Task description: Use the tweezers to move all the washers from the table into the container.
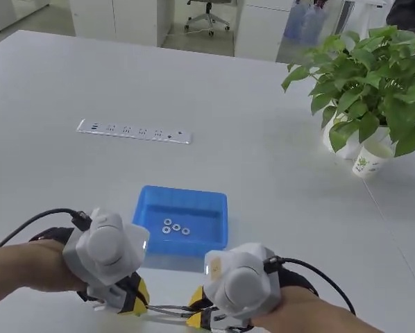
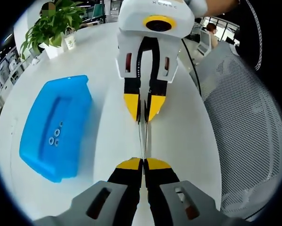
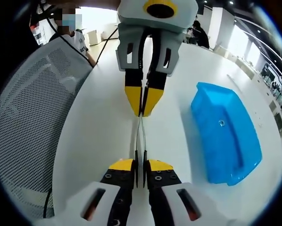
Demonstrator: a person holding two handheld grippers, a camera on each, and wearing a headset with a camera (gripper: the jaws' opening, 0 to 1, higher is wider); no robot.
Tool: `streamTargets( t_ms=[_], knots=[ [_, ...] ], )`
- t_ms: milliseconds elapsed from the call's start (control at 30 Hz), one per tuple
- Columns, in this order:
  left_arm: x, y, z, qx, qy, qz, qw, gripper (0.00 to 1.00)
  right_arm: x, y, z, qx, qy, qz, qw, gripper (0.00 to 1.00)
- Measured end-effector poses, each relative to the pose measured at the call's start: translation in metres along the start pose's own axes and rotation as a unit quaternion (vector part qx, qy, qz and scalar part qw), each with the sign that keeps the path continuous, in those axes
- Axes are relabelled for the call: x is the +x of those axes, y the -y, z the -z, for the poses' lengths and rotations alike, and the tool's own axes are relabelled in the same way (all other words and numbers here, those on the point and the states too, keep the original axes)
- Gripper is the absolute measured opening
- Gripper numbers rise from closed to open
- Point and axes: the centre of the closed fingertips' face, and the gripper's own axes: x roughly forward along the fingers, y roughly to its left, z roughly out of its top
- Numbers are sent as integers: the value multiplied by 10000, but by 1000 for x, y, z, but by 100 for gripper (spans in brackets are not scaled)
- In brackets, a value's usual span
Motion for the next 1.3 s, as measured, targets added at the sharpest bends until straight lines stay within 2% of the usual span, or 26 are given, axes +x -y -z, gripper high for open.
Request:
streamTargets(
  t_ms=[533,1000,1167,1300],
  knots=[
    [7,3,6,-86,-62,26,9999,6,0,-1,0,176,-60,-75,9998,13],
    [5,1,6,-144,-18,-35,9999,8,0,-2,0,201,-61,-65,9998,14],
    [1,1,4,-208,43,-67,9998,10,-1,-2,0,173,-114,-23,9998,19],
    [-2,2,5,-269,73,-85,9996,14,-7,1,-2,151,-45,70,9999,22]
  ],
)
